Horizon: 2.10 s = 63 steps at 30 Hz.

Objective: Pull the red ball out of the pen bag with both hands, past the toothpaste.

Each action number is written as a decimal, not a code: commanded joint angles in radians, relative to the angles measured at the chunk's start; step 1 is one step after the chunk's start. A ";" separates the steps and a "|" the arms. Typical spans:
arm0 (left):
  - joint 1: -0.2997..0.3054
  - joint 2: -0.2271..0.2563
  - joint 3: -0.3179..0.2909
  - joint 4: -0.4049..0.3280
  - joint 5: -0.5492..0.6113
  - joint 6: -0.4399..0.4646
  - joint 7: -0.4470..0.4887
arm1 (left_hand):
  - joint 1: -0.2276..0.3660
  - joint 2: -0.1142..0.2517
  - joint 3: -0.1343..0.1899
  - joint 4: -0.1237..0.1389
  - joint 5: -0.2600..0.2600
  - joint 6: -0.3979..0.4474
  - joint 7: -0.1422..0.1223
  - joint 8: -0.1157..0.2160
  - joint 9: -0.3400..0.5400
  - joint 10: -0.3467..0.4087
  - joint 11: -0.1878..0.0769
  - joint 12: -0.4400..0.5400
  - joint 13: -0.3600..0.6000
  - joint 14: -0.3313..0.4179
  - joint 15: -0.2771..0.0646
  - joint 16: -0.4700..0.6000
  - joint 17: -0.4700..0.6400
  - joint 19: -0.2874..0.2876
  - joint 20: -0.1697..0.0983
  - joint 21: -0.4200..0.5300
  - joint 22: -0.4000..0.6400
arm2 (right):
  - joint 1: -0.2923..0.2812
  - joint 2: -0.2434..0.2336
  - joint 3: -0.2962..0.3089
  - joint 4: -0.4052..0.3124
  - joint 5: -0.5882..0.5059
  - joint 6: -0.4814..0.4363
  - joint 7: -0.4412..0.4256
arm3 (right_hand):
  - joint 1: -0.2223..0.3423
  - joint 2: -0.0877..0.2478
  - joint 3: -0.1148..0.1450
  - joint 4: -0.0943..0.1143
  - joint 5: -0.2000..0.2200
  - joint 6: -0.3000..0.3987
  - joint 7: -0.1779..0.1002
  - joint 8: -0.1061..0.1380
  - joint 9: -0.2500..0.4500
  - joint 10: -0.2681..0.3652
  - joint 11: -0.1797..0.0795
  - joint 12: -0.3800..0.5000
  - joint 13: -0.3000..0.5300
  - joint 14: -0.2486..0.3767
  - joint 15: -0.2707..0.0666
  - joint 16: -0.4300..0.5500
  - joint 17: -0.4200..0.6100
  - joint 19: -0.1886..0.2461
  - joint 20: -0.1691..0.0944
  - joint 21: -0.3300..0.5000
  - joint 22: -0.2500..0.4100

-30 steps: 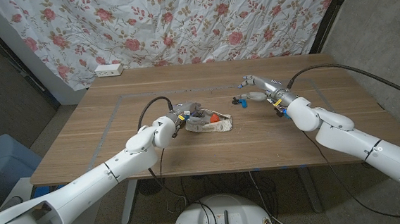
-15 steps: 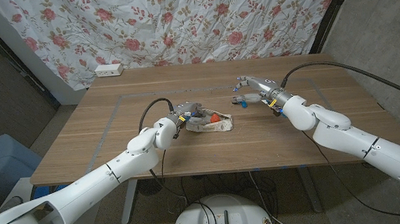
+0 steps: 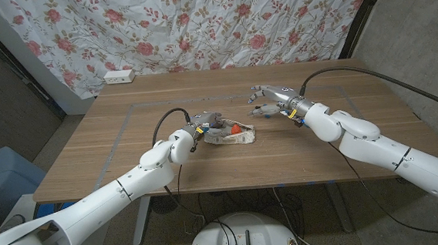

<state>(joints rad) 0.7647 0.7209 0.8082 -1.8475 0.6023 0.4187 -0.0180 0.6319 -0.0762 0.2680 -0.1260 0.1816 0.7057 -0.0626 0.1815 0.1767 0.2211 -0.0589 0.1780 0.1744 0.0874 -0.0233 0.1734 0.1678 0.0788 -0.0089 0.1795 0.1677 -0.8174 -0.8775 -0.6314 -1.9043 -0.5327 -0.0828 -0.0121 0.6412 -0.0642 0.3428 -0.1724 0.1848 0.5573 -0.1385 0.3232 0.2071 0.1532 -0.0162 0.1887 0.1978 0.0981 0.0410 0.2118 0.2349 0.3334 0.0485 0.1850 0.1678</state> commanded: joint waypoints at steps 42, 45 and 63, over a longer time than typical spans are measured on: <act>0.016 0.008 -0.007 0.009 0.004 -0.059 0.037 | -0.022 0.006 -0.005 -0.004 -0.001 0.002 -0.002 0.001 0.000 -0.002 0.003 0.012 0.002 -0.002 0.001 0.005 0.002 -0.008 -0.001 0.004 0.002 | 0.053 0.081 -0.093 0.002 -0.226 -0.026 0.149 | 0.044 -0.018 0.008 0.006 -0.002 0.042 -0.030 0.032 0.012 -0.024 0.000 0.000 0.004 -0.004 0.000 0.009 0.004 0.007 0.001 0.003 0.000; 0.017 0.005 -0.007 0.007 0.007 -0.050 0.036 | -0.022 0.006 -0.005 -0.005 -0.001 0.002 -0.002 0.001 0.000 -0.002 0.004 0.012 0.002 -0.001 0.002 0.006 0.002 -0.008 -0.001 0.004 0.002 | 0.055 0.088 -0.098 0.006 -0.230 -0.032 0.151 | 0.041 -0.020 0.006 0.008 -0.002 0.050 -0.027 0.036 0.013 -0.023 0.002 0.001 0.004 -0.004 0.000 0.010 0.004 0.007 0.001 0.003 0.000; 0.017 0.007 -0.009 0.013 0.003 -0.065 0.036 | -0.026 0.009 -0.005 -0.007 -0.002 0.001 -0.003 0.001 0.000 -0.001 0.004 0.013 0.002 0.001 0.003 0.006 0.002 -0.008 0.000 0.005 0.002 | 0.063 0.101 -0.121 0.027 -0.239 -0.038 0.156 | 0.038 -0.024 0.001 0.014 0.003 0.106 -0.040 0.067 0.020 -0.021 -0.001 0.005 0.004 -0.004 -0.002 0.014 0.008 0.010 0.000 0.004 0.000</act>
<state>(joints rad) 0.7828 0.7269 0.8003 -1.8400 0.6083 0.3661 0.0174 0.6133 -0.0683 0.2637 -0.1302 0.1816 0.7057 -0.0626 0.1815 0.1771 0.2212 -0.0589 0.1850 0.1744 0.0875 -0.0233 0.1734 0.1678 0.0700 -0.0108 0.1795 0.1677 -0.7604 -0.7871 -0.7386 -1.8913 -0.7657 -0.1153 0.1383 0.6777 -0.0800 0.3439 -0.1654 0.1855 0.6522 -0.1789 0.3853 0.2243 0.1337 -0.0180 0.1887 0.1977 0.0984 0.0411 0.2196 0.2396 0.3336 0.0483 0.1850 0.1678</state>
